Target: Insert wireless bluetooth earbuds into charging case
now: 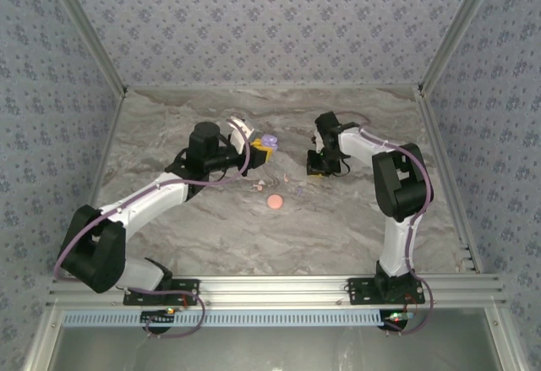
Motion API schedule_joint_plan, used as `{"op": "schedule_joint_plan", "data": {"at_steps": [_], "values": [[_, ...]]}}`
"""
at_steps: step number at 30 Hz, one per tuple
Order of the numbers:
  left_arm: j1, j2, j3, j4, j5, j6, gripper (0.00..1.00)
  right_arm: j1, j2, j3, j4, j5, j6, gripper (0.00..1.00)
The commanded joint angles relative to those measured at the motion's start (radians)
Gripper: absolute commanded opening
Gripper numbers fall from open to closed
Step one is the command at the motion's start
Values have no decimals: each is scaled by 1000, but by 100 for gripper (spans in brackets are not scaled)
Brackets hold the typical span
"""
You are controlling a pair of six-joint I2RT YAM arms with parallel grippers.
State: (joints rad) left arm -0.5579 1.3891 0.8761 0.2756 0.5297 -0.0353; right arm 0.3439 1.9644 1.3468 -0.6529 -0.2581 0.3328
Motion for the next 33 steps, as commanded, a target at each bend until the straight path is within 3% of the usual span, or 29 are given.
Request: {"op": "schedule_joint_plan", "data": {"at_steps": [1, 9, 23, 33], "values": [[-6, -2, 30, -15, -5, 11, 17, -11, -4, 22, -4, -26, -3, 18], [-6, -3, 38, -19, -3, 11, 16, -27, -59, 39, -29, -21, -88, 26], [-6, 3, 48, -27, -4, 11, 16, -55, 79, 167, -85, 13, -117, 10], [-7, 9, 50, -25, -2, 8, 17, -49, 134, 185, -121, 11, -135, 10]]}}
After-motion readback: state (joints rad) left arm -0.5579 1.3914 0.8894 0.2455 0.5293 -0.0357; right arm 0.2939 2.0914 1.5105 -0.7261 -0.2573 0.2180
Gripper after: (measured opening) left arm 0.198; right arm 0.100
